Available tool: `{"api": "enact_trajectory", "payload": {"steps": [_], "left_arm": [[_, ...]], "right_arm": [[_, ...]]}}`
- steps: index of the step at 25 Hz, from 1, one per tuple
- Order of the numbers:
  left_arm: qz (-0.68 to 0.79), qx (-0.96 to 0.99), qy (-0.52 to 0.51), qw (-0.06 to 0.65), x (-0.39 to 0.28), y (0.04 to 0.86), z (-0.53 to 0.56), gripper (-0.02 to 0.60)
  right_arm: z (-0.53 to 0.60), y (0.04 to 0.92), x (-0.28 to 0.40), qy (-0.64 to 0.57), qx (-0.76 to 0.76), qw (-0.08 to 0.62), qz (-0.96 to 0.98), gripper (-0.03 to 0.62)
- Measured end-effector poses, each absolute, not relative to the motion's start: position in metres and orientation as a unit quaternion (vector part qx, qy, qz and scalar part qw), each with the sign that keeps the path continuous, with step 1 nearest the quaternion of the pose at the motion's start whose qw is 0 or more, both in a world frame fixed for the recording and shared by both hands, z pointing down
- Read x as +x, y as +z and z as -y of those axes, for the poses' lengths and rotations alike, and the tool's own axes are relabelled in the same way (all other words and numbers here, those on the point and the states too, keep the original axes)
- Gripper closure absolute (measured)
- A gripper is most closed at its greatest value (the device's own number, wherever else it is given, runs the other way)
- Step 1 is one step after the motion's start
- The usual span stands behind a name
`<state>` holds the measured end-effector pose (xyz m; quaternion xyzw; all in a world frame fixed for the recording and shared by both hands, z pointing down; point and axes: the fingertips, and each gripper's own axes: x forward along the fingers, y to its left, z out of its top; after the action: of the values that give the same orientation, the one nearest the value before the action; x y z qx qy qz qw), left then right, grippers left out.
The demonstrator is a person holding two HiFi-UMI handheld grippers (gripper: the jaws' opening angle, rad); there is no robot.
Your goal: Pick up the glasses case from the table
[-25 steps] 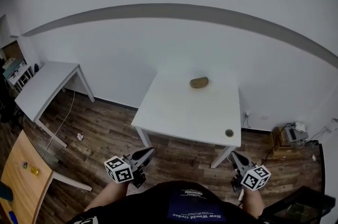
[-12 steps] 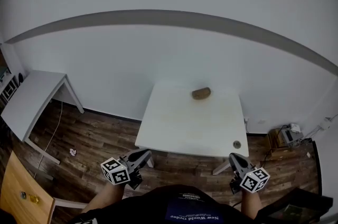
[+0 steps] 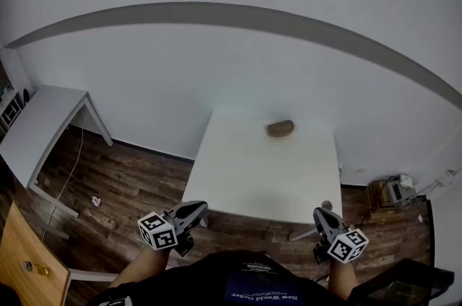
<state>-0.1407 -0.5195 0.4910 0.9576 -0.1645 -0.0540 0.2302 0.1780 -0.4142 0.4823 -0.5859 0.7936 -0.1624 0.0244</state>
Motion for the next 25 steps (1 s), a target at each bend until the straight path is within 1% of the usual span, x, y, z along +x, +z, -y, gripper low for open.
{"api": "enact_trajectory", "payload": {"steps": [6, 12, 17, 20, 25], "left_arm": [[0.204, 0.953, -0.06, 0.215, -0.091, 0.485, 0.54, 0.582], [0.234, 0.949, -0.06, 0.204, -0.005, 0.471, 0.549, 0.582], [0.243, 0.948, -0.055, 0.199, 0.057, 0.464, 0.559, 0.582], [0.253, 0.944, -0.045, 0.206, 0.08, 0.466, 0.566, 0.582], [0.262, 0.939, -0.031, 0.222, 0.096, 0.477, 0.587, 0.583]], "right_arm": [[0.455, 0.49, 0.235, -0.161, -0.552, 0.026, -0.818, 0.605], [0.499, 0.473, 0.318, -0.147, -0.517, 0.024, -0.843, 0.605], [0.522, 0.481, 0.372, -0.152, -0.497, 0.025, -0.854, 0.605], [0.539, 0.491, 0.394, -0.16, -0.491, 0.028, -0.856, 0.605], [0.562, 0.511, 0.41, -0.178, -0.488, 0.034, -0.854, 0.605]]}}
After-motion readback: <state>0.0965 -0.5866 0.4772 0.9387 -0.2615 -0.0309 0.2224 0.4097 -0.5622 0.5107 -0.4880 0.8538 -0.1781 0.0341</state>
